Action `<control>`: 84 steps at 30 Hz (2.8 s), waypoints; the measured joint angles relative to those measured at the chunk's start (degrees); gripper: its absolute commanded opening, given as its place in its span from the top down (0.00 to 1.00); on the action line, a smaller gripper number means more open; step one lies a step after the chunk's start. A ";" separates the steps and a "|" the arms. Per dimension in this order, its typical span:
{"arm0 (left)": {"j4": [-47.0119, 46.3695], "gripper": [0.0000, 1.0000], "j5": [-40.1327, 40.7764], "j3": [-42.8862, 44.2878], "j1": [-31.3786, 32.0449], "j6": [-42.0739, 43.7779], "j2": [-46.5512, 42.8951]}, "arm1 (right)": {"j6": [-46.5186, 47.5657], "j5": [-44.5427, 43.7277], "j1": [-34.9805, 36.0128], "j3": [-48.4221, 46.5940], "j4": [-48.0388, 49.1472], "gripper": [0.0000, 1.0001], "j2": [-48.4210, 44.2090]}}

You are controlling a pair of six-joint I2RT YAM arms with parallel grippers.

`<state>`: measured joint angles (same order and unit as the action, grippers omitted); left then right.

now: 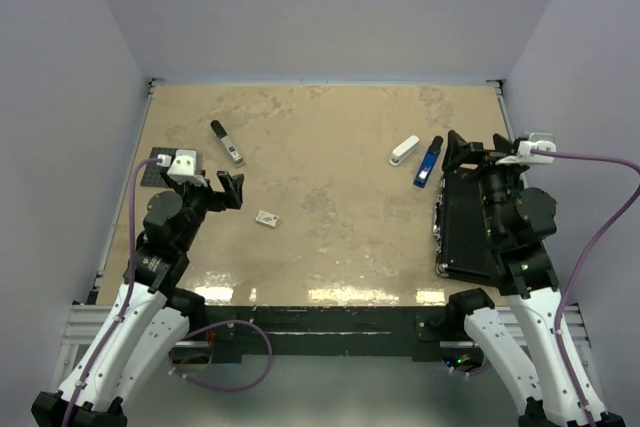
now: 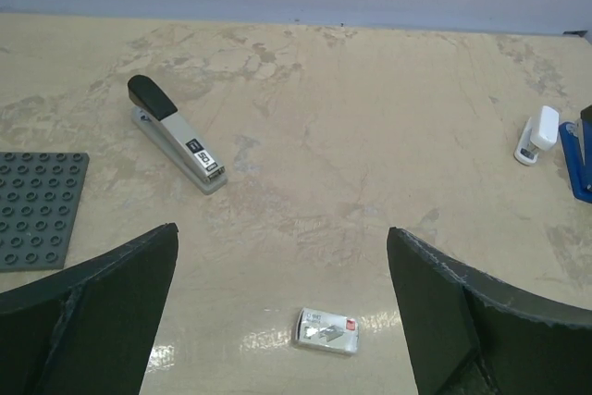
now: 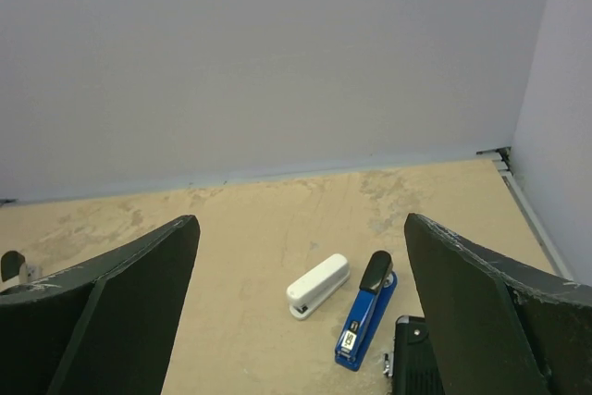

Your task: Load the staples into the stapler

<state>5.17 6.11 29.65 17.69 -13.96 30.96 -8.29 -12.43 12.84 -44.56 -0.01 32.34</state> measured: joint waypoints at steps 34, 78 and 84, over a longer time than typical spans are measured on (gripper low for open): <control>9.49 0.04 -24.46 11.96 -4.96 -7.80 44.74 | -29.22 23.15 6.80 7.39 2.16 0.01 29.46; -5.25 0.44 -43.21 1.55 -3.28 -19.93 54.05 | -42.66 25.44 25.46 12.24 21.11 0.15 47.54; -6.01 0.47 -41.16 0.48 -2.93 -21.40 52.70 | -41.27 25.75 26.51 11.45 21.42 0.30 52.26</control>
<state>-0.84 -35.05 30.13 14.76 -35.35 83.66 -49.56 13.32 39.35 -33.10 21.41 84.60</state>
